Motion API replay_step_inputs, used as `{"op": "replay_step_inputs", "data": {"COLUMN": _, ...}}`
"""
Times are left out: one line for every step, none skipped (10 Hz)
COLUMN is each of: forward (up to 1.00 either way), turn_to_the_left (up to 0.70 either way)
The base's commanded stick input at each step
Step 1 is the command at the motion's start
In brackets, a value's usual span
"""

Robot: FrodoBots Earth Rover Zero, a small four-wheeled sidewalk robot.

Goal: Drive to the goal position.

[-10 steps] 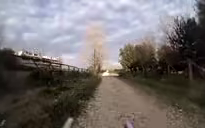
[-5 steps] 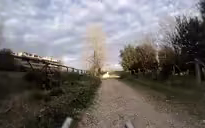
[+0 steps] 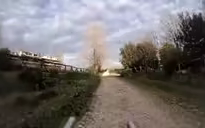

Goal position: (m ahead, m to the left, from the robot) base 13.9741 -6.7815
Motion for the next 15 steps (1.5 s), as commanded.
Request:
{"op": "replay_step_inputs", "data": {"forward": 0.7, "turn_to_the_left": 0.0}}
{"op": "replay_step_inputs", "data": {"forward": 0.7, "turn_to_the_left": 0.0}}
{"op": "replay_step_inputs", "data": {"forward": 0.7, "turn_to_the_left": 0.0}}
{"op": "replay_step_inputs", "data": {"forward": 0.7, "turn_to_the_left": 0.0}}
{"op": "replay_step_inputs", "data": {"forward": 0.7, "turn_to_the_left": 0.0}}
{"op": "replay_step_inputs", "data": {"forward": 0.7, "turn_to_the_left": -0.06}}
{"op": "replay_step_inputs", "data": {"forward": 0.7, "turn_to_the_left": -0.3}}
{"op": "replay_step_inputs", "data": {"forward": 0.7, "turn_to_the_left": -0.03}}
{"op": "replay_step_inputs", "data": {"forward": 0.7, "turn_to_the_left": 0.0}}
{"op": "replay_step_inputs", "data": {"forward": 0.7, "turn_to_the_left": 0.0}}
{"op": "replay_step_inputs", "data": {"forward": 0.7, "turn_to_the_left": 0.0}}
{"op": "replay_step_inputs", "data": {"forward": 0.7, "turn_to_the_left": 0.0}}
{"op": "replay_step_inputs", "data": {"forward": 0.7, "turn_to_the_left": 0.0}}
{"op": "replay_step_inputs", "data": {"forward": 0.7, "turn_to_the_left": 0.0}}
{"op": "replay_step_inputs", "data": {"forward": 0.7, "turn_to_the_left": 0.0}}
